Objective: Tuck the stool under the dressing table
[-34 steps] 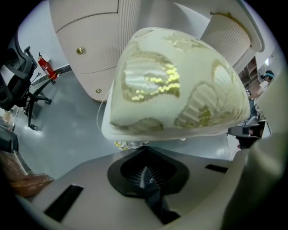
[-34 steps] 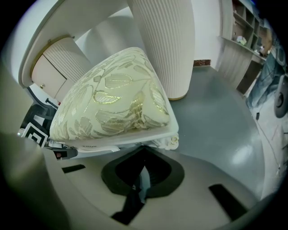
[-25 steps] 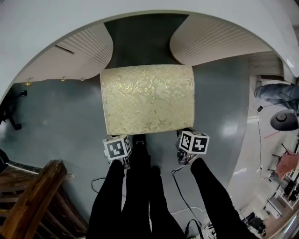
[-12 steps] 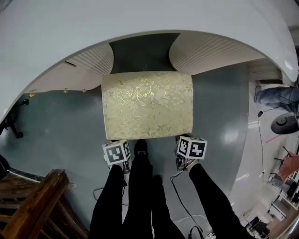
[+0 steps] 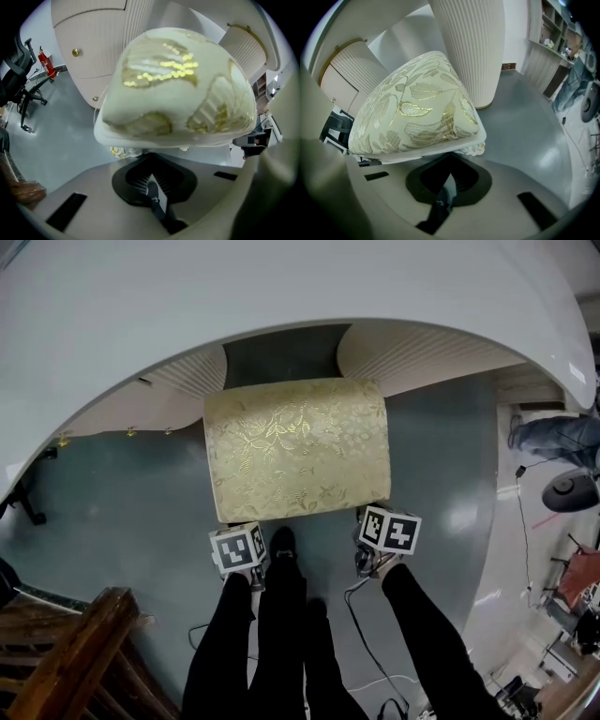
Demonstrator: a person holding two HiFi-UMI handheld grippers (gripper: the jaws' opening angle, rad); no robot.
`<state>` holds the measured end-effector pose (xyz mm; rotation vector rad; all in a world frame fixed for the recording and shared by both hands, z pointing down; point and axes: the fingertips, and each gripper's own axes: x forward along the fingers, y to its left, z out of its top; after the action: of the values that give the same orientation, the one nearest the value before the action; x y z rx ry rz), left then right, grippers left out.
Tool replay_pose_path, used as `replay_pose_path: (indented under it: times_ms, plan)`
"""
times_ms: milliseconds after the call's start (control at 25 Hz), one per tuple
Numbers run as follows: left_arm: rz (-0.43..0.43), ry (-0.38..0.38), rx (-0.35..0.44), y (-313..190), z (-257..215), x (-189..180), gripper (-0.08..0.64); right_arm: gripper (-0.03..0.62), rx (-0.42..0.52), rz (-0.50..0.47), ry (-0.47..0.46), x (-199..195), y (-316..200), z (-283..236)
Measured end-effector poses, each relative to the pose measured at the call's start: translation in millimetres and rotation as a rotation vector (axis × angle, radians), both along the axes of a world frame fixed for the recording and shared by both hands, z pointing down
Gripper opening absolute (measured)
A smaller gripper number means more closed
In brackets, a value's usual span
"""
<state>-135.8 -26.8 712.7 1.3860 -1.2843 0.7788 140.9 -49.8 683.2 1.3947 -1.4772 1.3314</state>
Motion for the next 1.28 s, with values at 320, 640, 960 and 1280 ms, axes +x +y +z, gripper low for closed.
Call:
replay_pose_path:
  times_ms: [320, 640, 960, 1280]
  plan:
    - [-0.013, -0.009, 0.021, -49.6, -9.4, -8.2, 0.008, 0.004, 0.006, -0.042, 0.0, -8.8, -31.5, -4.2]
    - [0.016, -0.003, 0.051, -71.3, -13.4, 2.2, 0.008, 0.005, 0.012, -0.087, 0.013, -10.0, -47.3, -4.7]
    - [0.011, 0.023, 0.044, -72.7, -13.5, 15.6, 0.008, 0.005, 0.017, -0.04, 0.006, -2.3, -59.5, -6.6]
    - [0.008, 0.03, 0.049, -76.2, -12.0, 17.9, 0.008, 0.005, 0.035, -0.016, -0.009, -1.8, -63.8, -6.6]
